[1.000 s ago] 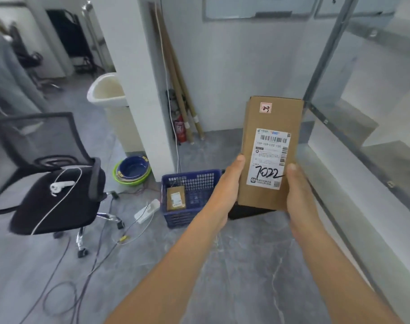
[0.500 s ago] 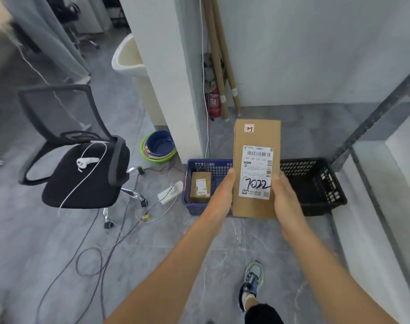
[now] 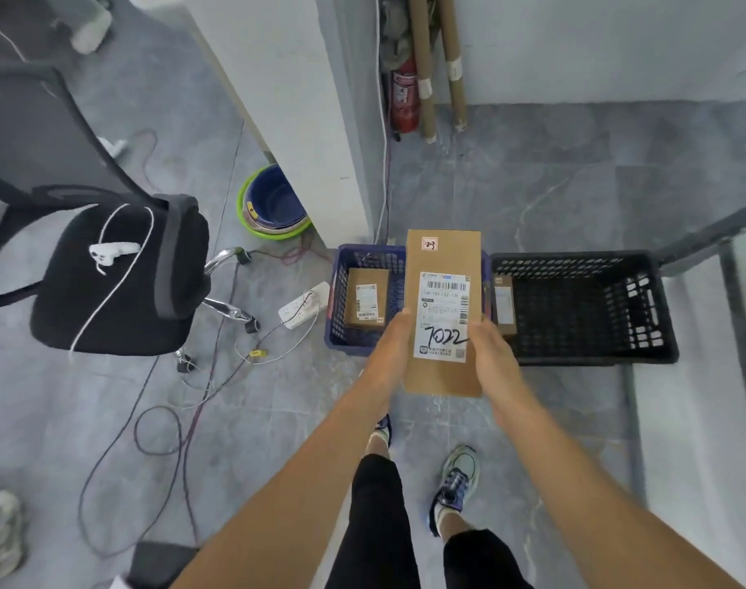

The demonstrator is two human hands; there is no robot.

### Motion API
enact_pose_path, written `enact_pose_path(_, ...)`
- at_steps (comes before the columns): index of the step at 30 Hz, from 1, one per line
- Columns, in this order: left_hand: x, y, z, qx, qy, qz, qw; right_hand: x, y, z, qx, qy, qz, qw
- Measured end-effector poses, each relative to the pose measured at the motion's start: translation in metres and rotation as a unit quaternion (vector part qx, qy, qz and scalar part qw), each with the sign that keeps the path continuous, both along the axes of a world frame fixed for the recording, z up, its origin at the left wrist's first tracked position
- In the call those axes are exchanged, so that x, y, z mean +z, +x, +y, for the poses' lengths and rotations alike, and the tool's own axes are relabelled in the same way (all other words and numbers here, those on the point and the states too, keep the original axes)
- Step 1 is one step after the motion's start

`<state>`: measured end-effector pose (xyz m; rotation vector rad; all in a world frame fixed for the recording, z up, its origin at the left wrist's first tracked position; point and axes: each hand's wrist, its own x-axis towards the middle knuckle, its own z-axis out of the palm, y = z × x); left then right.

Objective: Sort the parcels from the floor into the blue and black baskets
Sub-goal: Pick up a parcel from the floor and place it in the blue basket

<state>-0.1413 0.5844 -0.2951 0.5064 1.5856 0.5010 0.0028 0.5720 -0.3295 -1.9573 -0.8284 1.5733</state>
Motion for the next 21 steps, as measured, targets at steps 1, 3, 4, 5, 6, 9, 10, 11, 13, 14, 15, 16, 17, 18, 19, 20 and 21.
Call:
enact_pose_path(1, -0.013, -0.004, 0.015, 0.002, -0.005, 0.000, 1.000, -0.012, -0.005, 0.012, 0.002, -0.008, -0.007, 1.000)
enact_pose_path(3, -0.038, -0.015, 0.042, -0.005, -0.017, -0.011, 1.000, -0.038, -0.015, 0.034, -0.003, -0.022, -0.014, 1.000)
enact_pose_path(4, -0.052, -0.021, 0.053, -0.008, -0.027, -0.014, 1.000, -0.052, -0.019, 0.044, -0.002, -0.032, -0.017, 0.999)
enact_pose_path(5, -0.067, -0.027, 0.065, -0.012, -0.041, -0.014, 0.999, -0.065, -0.023, 0.052, -0.005, -0.046, -0.018, 0.999)
enact_pose_path(6, -0.079, -0.033, 0.077, -0.012, -0.052, -0.011, 0.999, -0.079, -0.027, 0.062, -0.011, -0.058, -0.016, 0.998)
enact_pose_path(9, -0.118, -0.048, 0.106, -0.021, -0.086, -0.004, 0.996, -0.121, -0.042, 0.085, -0.019, -0.093, -0.007, 0.995)
enact_pose_path(10, -0.131, -0.052, 0.113, -0.023, -0.097, -0.001, 0.995, -0.136, -0.046, 0.092, -0.021, -0.104, -0.010, 0.994)
enact_pose_path(11, -0.144, -0.054, 0.122, -0.026, -0.101, 0.001, 0.995, -0.152, -0.049, 0.100, -0.025, -0.111, -0.013, 0.993)
enact_pose_path(13, -0.172, -0.058, 0.136, -0.031, -0.116, -0.010, 0.993, -0.187, -0.052, 0.111, -0.019, -0.125, -0.020, 0.992)
enact_pose_path(14, -0.184, -0.059, 0.143, -0.039, -0.125, -0.016, 0.991, -0.203, -0.053, 0.117, -0.013, -0.130, -0.024, 0.991)
enact_pose_path(15, -0.197, -0.060, 0.147, -0.054, -0.136, -0.019, 0.989, -0.220, -0.054, 0.122, -0.006, -0.139, -0.026, 0.990)
enact_pose_path(16, -0.212, -0.060, 0.154, -0.067, -0.141, -0.023, 0.987, -0.238, -0.054, 0.127, -0.003, -0.144, -0.026, 0.989)
enact_pose_path(17, -0.229, -0.059, 0.160, -0.077, -0.147, -0.020, 0.986, -0.255, -0.054, 0.132, 0.002, -0.147, -0.028, 0.989)
enact_pose_path(18, -0.248, -0.057, 0.163, -0.086, -0.158, -0.011, 0.984, -0.273, -0.052, 0.134, 0.005, -0.153, -0.032, 0.988)
enact_pose_path(19, -0.270, -0.056, 0.165, -0.092, -0.169, 0.001, 0.981, -0.293, -0.050, 0.137, 0.006, -0.156, -0.034, 0.987)
enact_pose_path(20, -0.290, -0.055, 0.169, -0.092, -0.176, 0.011, 0.980, -0.313, -0.048, 0.140, 0.007, -0.153, -0.031, 0.988)
enact_pose_path(21, -0.310, -0.054, 0.171, -0.082, -0.181, 0.015, 0.980, -0.333, -0.047, 0.143, 0.005, -0.154, -0.032, 0.988)
